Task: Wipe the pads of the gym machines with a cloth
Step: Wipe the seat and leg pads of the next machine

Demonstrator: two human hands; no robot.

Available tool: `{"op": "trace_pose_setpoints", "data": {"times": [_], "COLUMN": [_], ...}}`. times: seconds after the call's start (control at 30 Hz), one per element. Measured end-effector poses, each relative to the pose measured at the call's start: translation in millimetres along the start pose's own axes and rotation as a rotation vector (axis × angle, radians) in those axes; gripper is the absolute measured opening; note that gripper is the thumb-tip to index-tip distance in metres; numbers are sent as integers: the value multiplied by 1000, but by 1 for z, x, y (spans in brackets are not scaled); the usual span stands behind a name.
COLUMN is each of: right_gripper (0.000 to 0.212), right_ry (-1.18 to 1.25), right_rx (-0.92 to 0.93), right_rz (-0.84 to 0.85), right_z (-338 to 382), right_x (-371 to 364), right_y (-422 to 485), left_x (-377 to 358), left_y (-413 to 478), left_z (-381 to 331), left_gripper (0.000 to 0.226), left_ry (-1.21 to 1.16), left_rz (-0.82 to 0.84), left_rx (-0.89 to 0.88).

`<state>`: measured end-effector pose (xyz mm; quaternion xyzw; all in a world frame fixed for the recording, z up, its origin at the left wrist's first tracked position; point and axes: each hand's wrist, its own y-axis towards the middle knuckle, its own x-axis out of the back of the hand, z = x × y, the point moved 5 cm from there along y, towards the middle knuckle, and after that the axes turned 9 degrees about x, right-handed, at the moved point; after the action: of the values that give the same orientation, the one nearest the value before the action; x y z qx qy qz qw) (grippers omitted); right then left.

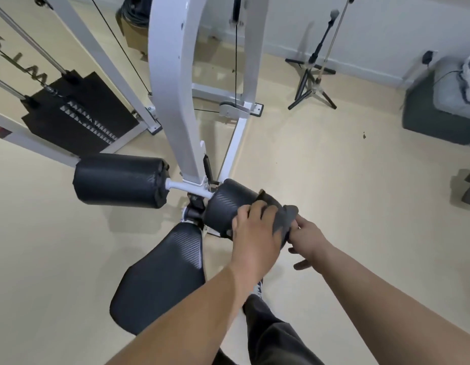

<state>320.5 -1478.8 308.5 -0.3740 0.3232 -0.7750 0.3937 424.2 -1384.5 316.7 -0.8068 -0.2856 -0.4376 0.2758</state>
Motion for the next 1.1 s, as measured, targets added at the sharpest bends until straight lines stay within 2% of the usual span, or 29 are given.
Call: {"op": "trace_pose_setpoints", "data": {"times": [0.07,0.17,0.27,0.33,0.4,0.5,0.6,0.67,0.73,0.87,0.93,1.0,1.1], "right_gripper": [40,54,44,29,24,30,32,36,37,33,24,30,38], "right_ry": [27,60,170,207,199,233,241,272,301,244,228,213,269], "right_rx": [-43,-51,-2,65,122,64,-18,-92,-141,-8,68,86,27], "right_rz": [38,63,-54,-144,-154,-151,-118,-87,-98,-254,-231,-157,-128], "right_z": [-1,1,-1,-9,-15,-17,-13,-9,-3,6,-1,-10,-16], "right_x": [1,-1,-10,-20,-33,-35,-25,-18,-9,-7,-19,-27,-29], "right_y": [1,-2,-4,-9,-16,-21,-19,-15,-8,0,-7,-16,-19], "left_x": [-1,17,35,32,20,2,14,29,45,38,17,1,10], "left_y": [-10,13,43,43,32,1,4,24,43,35,7,-22,-12], "left_z": [3,34,61,49,25,1,27,55,75,45,14,0,25], "left_gripper": [44,48,41,38,41,45,52,51,45,42,44,47,58], "left_ry": [-26,89,95,55,19,7,4,79,92,-12,-52,-39,-33], "left_rz": [59,92,-33,-109,-112,-46,40,22,-61,-107,-105,-72,7], "left_rx": [-136,-290,-75,99,155,-84,-250,-183,-31,219,126,-49,-238]}}
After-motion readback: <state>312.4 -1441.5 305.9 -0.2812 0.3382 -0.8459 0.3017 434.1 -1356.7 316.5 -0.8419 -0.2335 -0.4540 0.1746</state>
